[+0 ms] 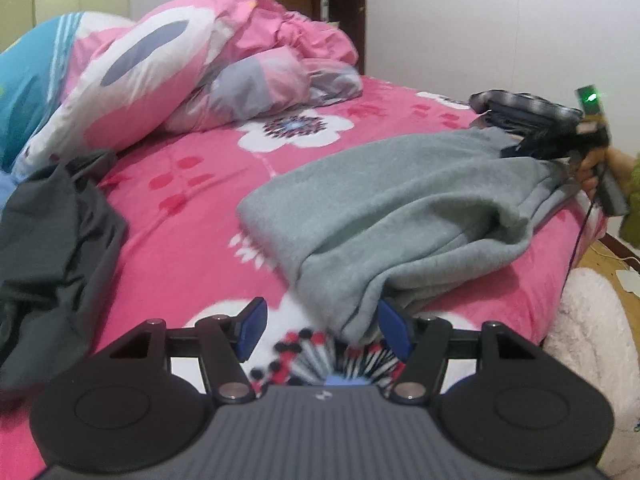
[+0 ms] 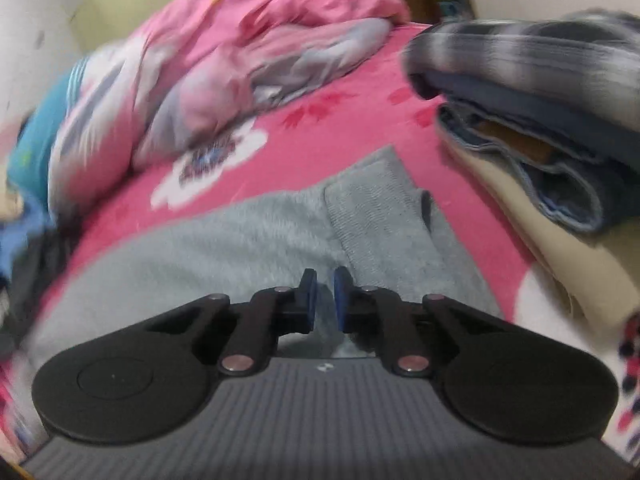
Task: Fold clothes
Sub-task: 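Open the right tool and release the folded grey garment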
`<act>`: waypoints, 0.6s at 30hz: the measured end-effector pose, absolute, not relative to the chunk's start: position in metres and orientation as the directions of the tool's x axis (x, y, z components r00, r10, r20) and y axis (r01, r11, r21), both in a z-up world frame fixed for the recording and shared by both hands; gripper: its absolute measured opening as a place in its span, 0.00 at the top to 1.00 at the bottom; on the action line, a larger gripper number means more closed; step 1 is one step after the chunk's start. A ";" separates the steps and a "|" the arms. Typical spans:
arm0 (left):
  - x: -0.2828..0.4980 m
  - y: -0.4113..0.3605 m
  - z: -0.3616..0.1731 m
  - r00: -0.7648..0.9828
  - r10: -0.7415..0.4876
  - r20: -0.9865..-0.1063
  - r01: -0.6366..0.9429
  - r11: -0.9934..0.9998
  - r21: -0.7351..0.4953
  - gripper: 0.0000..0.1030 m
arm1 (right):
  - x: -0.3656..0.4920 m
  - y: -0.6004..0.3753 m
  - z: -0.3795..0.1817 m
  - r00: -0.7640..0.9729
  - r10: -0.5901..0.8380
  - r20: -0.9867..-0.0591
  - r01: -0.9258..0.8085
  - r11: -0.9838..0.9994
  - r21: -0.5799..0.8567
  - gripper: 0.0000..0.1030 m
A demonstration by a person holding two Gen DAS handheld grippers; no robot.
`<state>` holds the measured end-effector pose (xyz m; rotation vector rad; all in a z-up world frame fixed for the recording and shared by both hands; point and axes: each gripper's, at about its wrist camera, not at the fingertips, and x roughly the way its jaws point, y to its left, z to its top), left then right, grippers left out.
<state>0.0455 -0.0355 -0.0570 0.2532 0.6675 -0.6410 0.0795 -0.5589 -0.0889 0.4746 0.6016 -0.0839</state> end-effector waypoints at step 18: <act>0.066 -0.064 -0.062 0.599 -0.591 -0.541 0.698 0.716 -0.010 0.40 | -0.004 -0.351 -0.028 0.734 0.495 -0.465 -0.417 0.869 0.266 0.75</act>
